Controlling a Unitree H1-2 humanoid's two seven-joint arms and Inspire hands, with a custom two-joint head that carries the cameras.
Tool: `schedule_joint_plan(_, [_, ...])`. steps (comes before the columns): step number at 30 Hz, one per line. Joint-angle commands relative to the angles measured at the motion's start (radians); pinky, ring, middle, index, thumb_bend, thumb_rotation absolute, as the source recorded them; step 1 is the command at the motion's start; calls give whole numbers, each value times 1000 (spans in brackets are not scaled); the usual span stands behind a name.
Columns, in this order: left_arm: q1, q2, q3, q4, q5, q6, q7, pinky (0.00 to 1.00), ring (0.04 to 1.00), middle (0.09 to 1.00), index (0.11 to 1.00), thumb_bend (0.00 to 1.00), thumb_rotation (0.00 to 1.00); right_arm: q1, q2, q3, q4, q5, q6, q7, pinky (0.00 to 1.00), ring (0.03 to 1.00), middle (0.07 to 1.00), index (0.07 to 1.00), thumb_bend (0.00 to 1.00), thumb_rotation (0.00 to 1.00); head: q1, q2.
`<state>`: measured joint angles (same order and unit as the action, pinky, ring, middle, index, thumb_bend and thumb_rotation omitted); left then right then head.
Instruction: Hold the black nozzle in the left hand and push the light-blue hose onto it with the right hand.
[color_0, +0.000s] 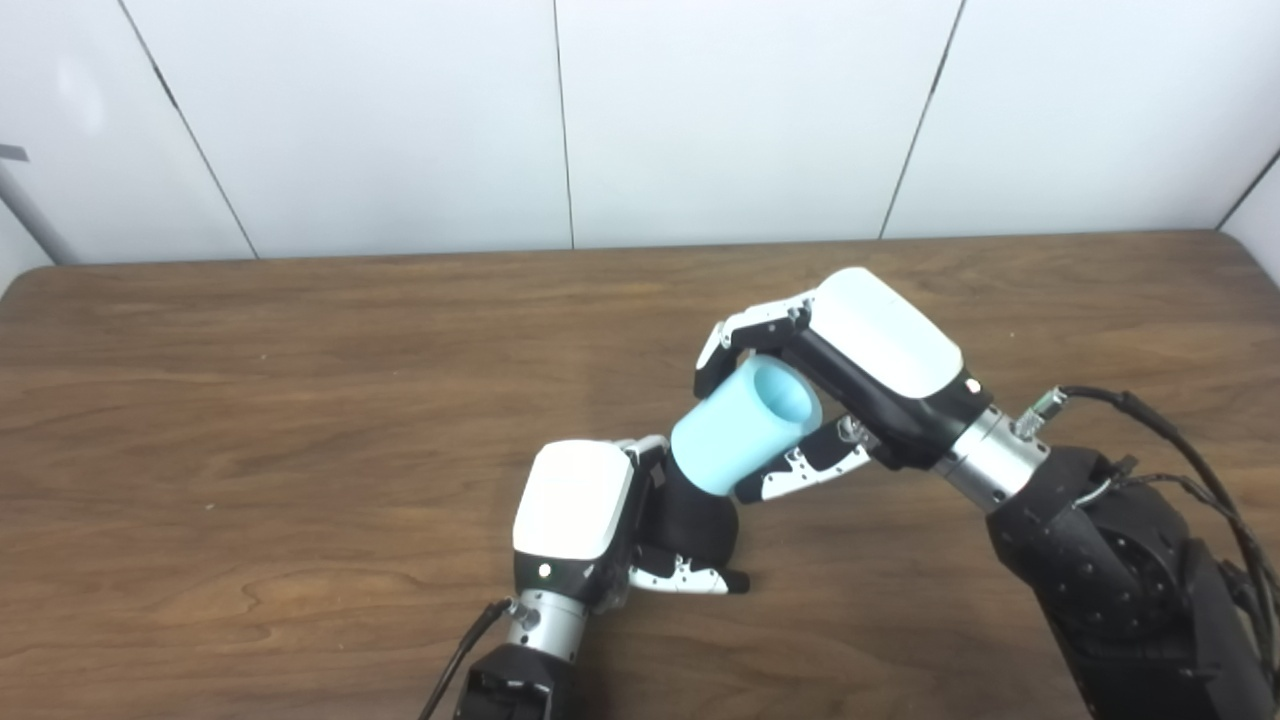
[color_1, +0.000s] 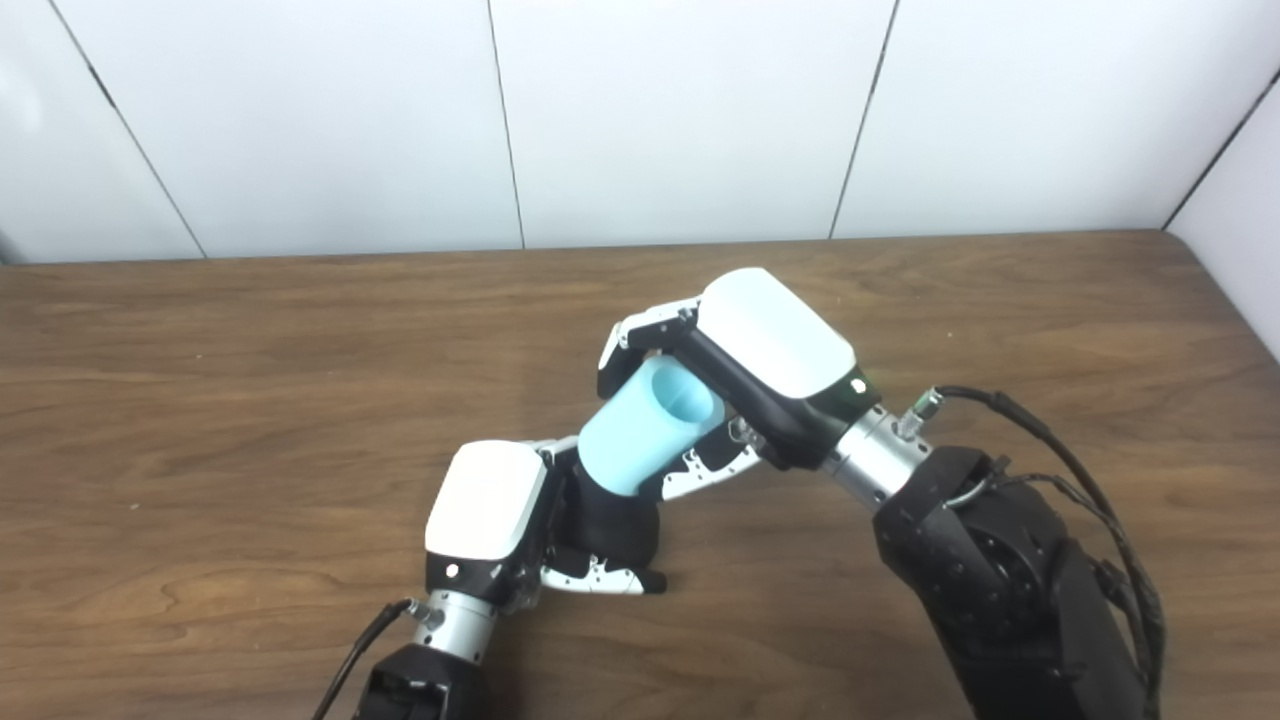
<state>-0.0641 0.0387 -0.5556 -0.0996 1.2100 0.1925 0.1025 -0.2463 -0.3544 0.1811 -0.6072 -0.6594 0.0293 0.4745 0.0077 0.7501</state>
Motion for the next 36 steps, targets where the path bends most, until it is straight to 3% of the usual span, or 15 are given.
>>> schedule_joint_plan(1, [6, -13, -29, 43, -10, -5, -36, 446, 479, 413, 505, 521, 0, -31, 3, 5, -8, 11, -13, -1, 321, 370, 505, 529, 512, 0, 1, 1])
schedule_joint_plan(16, [-6, -22, -46, 62, 4, 12, -44, 452, 490, 429, 501, 523, 0, -79, -2, 29, 14, 1, -17, 21, 273, 343, 466, 552, 507, 0, 22, 2])
schedule_joint_plan(18, [-9, -21, -50, 65, 3, 17, -44, 450, 491, 427, 500, 523, 0, -89, -7, 34, 16, -4, -20, 31, 255, 364, 485, 518, 512, 0, 22, 1])
schedule_joint_plan(23, [-12, -21, -56, 68, 2, 24, -44, 477, 514, 444, 500, 524, 0, -128, -32, 56, 19, -17, -17, 89, 285, 352, 474, 543, 509, 0, 23, 0])
schedule_joint_plan(31, [-14, -21, -61, 76, 1, 25, -41, 474, 511, 446, 499, 525, 0, -208, -60, 105, 29, -13, 46, 236, 289, 351, 466, 548, 509, 0, 23, -2])
schedule_joint_plan(36, [-15, -24, -64, 78, 6, 29, -39, 469, 507, 435, 500, 524, 0, -233, -61, 114, 37, -11, 56, 270, 299, 354, 469, 559, 509, 0, 24, -1])
